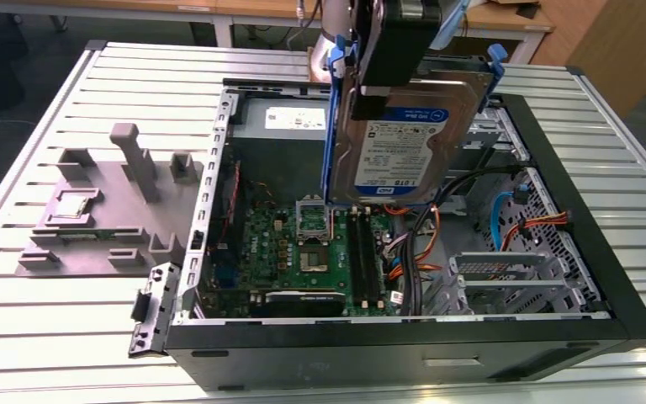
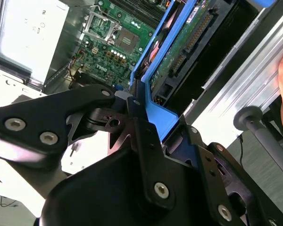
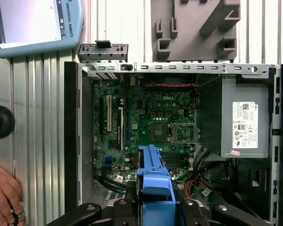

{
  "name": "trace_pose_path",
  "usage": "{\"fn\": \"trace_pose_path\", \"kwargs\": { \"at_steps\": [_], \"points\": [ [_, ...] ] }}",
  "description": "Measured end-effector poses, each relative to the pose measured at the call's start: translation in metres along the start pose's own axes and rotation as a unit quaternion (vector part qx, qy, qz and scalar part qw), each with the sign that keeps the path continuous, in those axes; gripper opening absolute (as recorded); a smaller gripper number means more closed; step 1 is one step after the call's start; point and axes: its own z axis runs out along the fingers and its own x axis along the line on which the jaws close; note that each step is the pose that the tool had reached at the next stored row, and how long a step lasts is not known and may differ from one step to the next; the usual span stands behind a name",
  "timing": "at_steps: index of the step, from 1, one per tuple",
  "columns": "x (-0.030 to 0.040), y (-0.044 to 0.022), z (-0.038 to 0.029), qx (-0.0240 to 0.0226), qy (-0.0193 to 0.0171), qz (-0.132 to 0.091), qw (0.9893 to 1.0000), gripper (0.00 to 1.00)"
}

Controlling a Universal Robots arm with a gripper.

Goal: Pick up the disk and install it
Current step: 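Insert the disk into the insertion slot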

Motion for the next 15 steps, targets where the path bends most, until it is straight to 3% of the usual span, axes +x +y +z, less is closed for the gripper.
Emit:
{"fn": "trace_pose_path", "kwargs": {
  "at_steps": [15],
  "points": [
    [0.0012, -0.0001, 0.0000, 0.0000, 0.0001, 0.000, 1.0000, 0.37]
  ]
}}
